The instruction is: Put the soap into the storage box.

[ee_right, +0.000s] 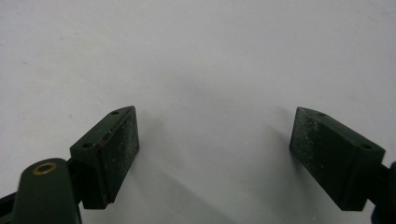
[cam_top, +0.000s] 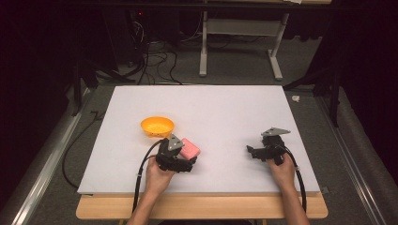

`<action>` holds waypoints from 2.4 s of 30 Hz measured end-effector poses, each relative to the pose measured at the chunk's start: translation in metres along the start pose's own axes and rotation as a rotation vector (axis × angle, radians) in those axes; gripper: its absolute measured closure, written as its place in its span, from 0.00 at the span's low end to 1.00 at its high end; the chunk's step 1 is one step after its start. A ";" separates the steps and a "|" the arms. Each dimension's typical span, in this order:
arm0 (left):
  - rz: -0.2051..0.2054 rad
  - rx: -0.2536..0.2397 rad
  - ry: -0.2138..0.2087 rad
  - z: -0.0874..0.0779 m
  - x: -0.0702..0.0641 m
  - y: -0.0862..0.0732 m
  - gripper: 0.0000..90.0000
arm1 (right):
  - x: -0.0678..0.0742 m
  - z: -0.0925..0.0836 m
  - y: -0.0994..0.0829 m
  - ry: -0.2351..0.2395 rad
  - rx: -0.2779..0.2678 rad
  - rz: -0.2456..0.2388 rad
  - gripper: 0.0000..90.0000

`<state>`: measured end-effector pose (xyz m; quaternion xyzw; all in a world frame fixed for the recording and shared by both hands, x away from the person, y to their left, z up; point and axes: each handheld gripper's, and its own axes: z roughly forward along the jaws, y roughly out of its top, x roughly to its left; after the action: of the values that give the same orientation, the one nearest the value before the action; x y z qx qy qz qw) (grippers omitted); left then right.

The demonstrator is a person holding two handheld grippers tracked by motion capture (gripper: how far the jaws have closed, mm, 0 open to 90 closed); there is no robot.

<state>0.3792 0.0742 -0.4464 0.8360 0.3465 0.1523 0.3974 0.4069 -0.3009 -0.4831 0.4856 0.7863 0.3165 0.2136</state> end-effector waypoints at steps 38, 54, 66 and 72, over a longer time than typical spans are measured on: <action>-0.122 -0.089 0.144 -0.054 0.035 -0.018 0.15 | 0.000 0.000 0.000 -0.001 -0.002 -0.001 0.18; -0.174 -0.107 0.204 -0.066 0.051 -0.006 0.15 | 0.000 0.000 0.000 0.000 0.001 0.000 0.18; -0.206 -0.091 0.231 -0.063 0.066 0.005 0.15 | 0.000 0.000 0.000 -0.001 0.001 0.001 0.18; -0.218 -0.078 0.243 -0.059 0.073 0.009 0.15 | 0.000 0.000 0.000 -0.001 0.001 0.001 0.18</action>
<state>0.4043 0.1542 -0.4030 0.7527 0.4745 0.2215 0.3989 0.4068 -0.3008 -0.4830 0.4862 0.7861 0.3162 0.2136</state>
